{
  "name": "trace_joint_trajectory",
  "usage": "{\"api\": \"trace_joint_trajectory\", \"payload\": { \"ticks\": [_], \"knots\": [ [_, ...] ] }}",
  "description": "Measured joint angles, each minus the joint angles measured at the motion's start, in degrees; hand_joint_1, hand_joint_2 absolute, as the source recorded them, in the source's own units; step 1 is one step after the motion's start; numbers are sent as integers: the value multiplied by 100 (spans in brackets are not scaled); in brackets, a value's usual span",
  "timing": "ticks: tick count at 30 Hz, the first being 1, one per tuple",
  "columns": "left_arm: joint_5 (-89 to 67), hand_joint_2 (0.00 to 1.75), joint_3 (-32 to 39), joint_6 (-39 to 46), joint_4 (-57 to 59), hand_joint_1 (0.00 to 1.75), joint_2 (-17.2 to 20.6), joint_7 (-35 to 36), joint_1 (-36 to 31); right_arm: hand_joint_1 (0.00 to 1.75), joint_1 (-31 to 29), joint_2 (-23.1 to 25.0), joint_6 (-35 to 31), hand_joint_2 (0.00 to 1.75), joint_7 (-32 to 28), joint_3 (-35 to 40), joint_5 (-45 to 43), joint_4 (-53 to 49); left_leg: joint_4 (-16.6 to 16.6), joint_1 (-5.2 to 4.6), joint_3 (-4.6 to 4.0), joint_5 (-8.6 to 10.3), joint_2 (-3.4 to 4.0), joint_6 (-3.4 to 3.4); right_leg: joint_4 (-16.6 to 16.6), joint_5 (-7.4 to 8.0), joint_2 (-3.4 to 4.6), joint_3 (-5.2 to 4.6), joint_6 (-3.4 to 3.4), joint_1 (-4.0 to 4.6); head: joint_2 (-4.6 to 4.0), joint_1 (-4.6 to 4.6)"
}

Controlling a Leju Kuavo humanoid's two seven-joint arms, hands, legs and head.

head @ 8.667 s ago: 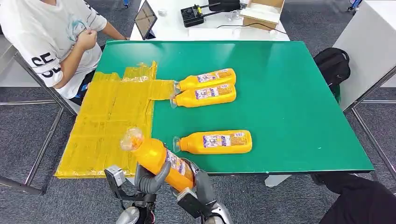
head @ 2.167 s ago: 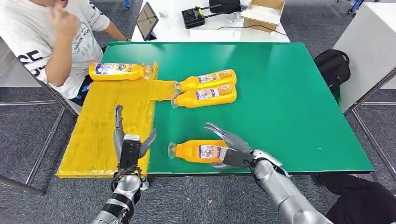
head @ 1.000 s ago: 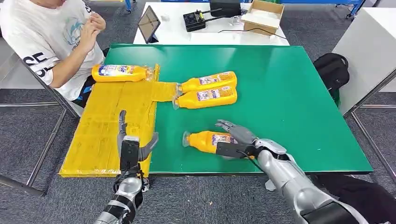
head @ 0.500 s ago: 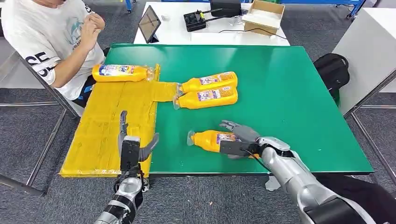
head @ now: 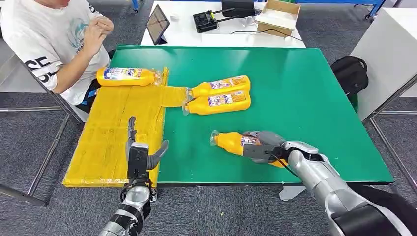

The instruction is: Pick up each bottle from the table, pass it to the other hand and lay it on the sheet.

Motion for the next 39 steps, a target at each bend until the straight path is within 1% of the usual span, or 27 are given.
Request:
{"api": "trace_joint_trajectory", "payload": {
  "ticks": [7,8,10,13,15,17,19,20,22,25,33,34,36,39],
  "knots": [
    [0,175,13,52,4,0,0,0,14,175,112,164,-697,175,144,5,-153,0,0,1,2,-1,13,-1,0,4,3,-2,-5,1,0,2],
    [0,175,18,63,4,0,0,0,19,175,127,195,-760,175,153,5,-171,0,0,1,3,-2,17,-2,1,10,5,-4,-14,1,0,4],
    [0,175,18,76,4,0,0,0,22,175,145,241,-814,175,168,5,-188,0,-1,1,5,-4,33,-3,1,14,19,-9,-17,1,0,2],
    [-2,175,20,83,9,0,0,0,23,175,174,295,-943,175,179,5,-206,0,-1,1,9,-4,38,-4,0,16,26,-8,-17,2,0,0],
    [-20,175,24,94,13,0,0,0,34,175,225,397,-1272,175,159,-28,-299,-6,-2,5,12,-4,41,-4,1,18,29,-4,-18,6,0,2],
    [-66,175,26,94,11,0,0,0,65,175,364,591,-1950,175,-16,-171,-458,-85,-2,9,14,-4,45,-5,2,20,37,-2,-22,11,0,2],
    [-120,175,33,70,-37,0,-2,0,135,175,679,852,-2728,175,-335,-443,-749,-459,-3,13,2,-4,57,-7,4,28,43,-16,-33,17,0,4],
    [-144,175,35,55,-59,0,-7,0,161,175,859,1006,-2981,175,-427,-575,-798,-696,-3,13,-8,-1,58,-11,7,28,43,-33,-33,17,0,4],
    [-166,175,39,31,-85,0,-33,0,193,175,1095,1253,-3105,175,-429,-763,-803,-1050,-3,13,-36,11,53,-15,18,29,39,-62,-32,17,0,-4],
    [-192,175,59,31,-114,0,-63,0,242,175,1339,1429,-3077,175,-332,-965,-800,-1503,-3,15,-71,25,4,-13,24,23,-4,-75,-33,17,0,2],
    [-201,175,96,13,-125,0,-68,0,259,175,1546,1559,-3070,175,-327,-1186,-815,-1997,-2,4,-106,21,7,-9,21,23,-3,-112,-32,4,0,0],
    [-201,175,98,-28,-129,0,-68,0,261,175,1585,1570,-3133,175,-410,-1239,-885,-2065,-2,4,-111,21,7,-9,22,23,-3,-115,-31,4,0,0],
    [-162,175,101,-207,-157,0,-81,0,283,175,1755,1652,-3462,175,-713,-1424,-1108,-2376,-2,4,-117,21,7,-9,22,23,-3,-120,-31,5,0,0],
    [-2,175,101,-694,-216,0,-149,0,325,175,2154,1913,-4159,175,-1183,-1891,-1318,-3339,-2,5,-124,21,8,-9,23,23,-3,-131,-32,5,0,0]
  ]
}}
